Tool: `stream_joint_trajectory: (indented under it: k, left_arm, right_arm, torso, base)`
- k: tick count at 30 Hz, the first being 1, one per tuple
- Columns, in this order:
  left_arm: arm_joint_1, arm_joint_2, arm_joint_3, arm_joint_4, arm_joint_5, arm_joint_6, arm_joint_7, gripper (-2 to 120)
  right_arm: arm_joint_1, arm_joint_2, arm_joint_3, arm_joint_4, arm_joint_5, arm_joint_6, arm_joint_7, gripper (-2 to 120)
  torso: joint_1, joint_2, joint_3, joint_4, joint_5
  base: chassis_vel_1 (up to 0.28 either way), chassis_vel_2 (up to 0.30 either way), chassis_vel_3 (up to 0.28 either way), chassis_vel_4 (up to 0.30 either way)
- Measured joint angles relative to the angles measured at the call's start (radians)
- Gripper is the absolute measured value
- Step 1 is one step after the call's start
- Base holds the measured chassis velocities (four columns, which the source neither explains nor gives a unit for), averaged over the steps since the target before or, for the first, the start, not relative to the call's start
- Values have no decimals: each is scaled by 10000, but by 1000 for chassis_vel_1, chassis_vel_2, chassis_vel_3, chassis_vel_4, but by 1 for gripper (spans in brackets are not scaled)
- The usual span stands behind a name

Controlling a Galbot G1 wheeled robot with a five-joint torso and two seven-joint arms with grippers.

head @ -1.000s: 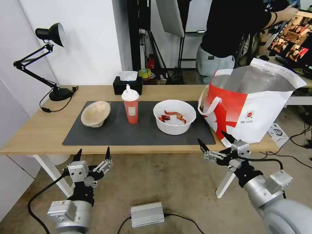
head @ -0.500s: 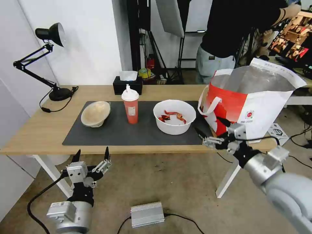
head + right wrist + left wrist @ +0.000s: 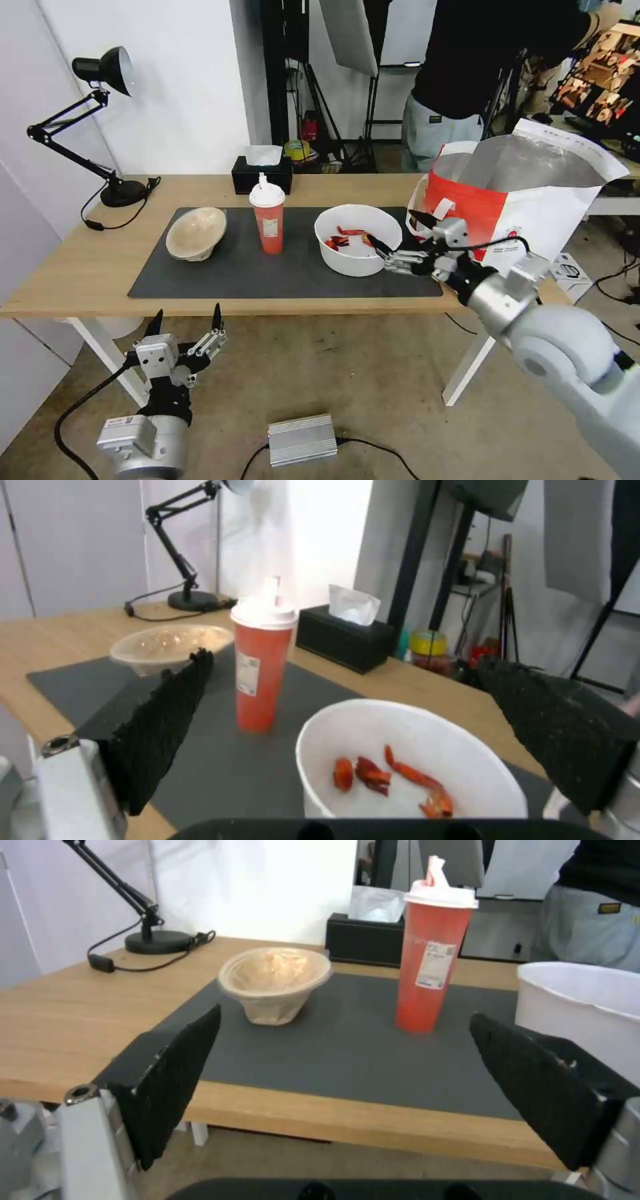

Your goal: Pick up the trash from the table and place it into the takeout bag.

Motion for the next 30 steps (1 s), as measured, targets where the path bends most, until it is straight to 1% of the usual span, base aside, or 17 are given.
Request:
stream_joint_trajectory:
  k: [2, 4, 6, 8, 12, 14, 16, 18, 22, 24, 26, 28, 30]
  left_arm:
    - [52, -31, -2, 35, 58, -39, -2, 100]
    - [59, -40, -1, 42, 70, -47, -1, 100]
    - [76, -61, 9, 72, 95, -70, 2, 100]
    - [75, -61, 15, 92, 96, -76, 7, 100]
    - [81, -36, 28, 163, 71, -129, 19, 100]
    - [82, -30, 23, 170, 70, -136, 19, 100]
    - [87, 0, -4, 186, 65, -180, 18, 100]
    - [92, 3, -9, 186, 65, -192, 18, 100]
    - [131, 1, -5, 192, -6, -252, -24, 100]
    - [135, 0, -5, 196, -9, -261, -29, 100]
    - [129, 1, -15, 201, -16, -296, -36, 100]
    - [122, 0, -18, 202, -16, -299, -37, 100]
    - [106, 0, -30, 202, -19, -307, -41, 100]
  right_arm:
    - [671, -3, -542, -323, 79, -66, -6, 100]
    - [810, 7, -665, -388, 88, -78, -13, 100]
    - [1409, 111, -1260, -702, 102, -142, -21, 100]
    - [1571, 162, -1420, -780, 99, -176, -23, 100]
    - [2714, 505, -2314, -1205, 82, -705, 13, 100]
    - [2897, 537, -2442, -1292, 81, -767, 24, 100]
    - [3719, 600, -2980, -1708, 110, -1112, 0, 100]
    - [3916, 600, -3087, -1809, 145, -1176, -14, 100]
    - [4925, 669, -3807, -2550, 457, -1558, -341, 100]
    - [5030, 695, -3893, -2646, 504, -1593, -371, 100]
    - [5424, 830, -4282, -3066, 715, -1702, -525, 100]
    - [5498, 861, -4357, -3151, 738, -1724, -556, 100]
    - [5786, 986, -4656, -3542, 770, -1879, -826, 100]
  torso:
    - [1, 0, 0, 0, 0]
    - [0, 0, -1, 0, 1]
    - [0, 0, -1, 0, 1]
    - [0, 0, -1, 0, 0]
    - [0, 1, -1, 0, 0]
    - [0, 1, -1, 1, -1]
    - [1, 1, 0, 1, 0]
    - [1, 1, 0, 1, -1]
    - [0, 1, 0, 0, -1]
    - [0, 1, 0, 0, -1]
    - [0, 0, 0, 0, 0]
    - [0, 1, 0, 0, 0]
    - [0, 1, 0, 0, 1]
  base:
    - [0, 0, 0, 0]
    - [0, 0, 0, 0]
    - [0, 0, 0, 0]
    - [0, 0, 0, 0]
    - [0, 0, 0, 0]
    - [0, 0, 0, 0]
    - [0, 0, 0, 0]
    - [0, 0, 0, 0]
    - [0, 0, 0, 0]
    - [0, 0, 0, 0]
    - [0, 0, 0, 0]
    - [0, 0, 0, 0]
    - [0, 0, 0, 0]
